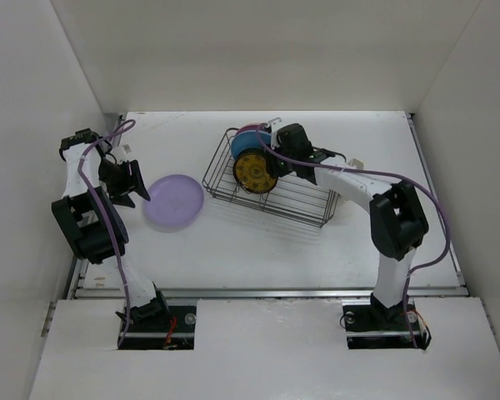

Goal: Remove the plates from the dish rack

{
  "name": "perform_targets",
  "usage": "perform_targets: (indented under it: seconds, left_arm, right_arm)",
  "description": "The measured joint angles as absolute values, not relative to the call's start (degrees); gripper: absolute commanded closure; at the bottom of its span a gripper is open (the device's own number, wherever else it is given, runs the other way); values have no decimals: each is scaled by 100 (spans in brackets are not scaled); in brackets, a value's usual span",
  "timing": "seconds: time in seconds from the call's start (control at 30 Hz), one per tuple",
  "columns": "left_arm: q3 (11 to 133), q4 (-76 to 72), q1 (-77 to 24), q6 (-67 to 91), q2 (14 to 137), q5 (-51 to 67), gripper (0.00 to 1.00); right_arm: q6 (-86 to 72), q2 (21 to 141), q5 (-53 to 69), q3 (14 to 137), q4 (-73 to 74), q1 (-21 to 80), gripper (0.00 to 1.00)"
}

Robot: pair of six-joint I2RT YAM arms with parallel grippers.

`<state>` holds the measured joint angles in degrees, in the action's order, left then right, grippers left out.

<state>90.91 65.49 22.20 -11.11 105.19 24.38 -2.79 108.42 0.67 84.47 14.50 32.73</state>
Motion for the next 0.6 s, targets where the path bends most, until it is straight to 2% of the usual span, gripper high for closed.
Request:
perform_targets:
  seconds: [0.13,0.17,0.23,0.43,0.6]
  left_arm:
    - [9091,6549,2220,-1107,10519,2410,49]
    - [9091,6549,2220,-1105,10519,2399,49]
    - [9091,6549,2220,-1105,10519,2392,49]
    - [9091,6547,2220,-1109,10512,2392,49]
    - [9091,6549,2220,-1125,10512,2394,49]
  right_arm:
    - [-233,11107,86,8608,1444,3273,81]
    - [-196,11137,51,8617,1461,3273,91]
    - [-104,11163,51,8621,1483,3262,99]
    - [202,10936,-148,8604,1457,3341,100]
    - [340,10088,-504,8530,1540,3371,100]
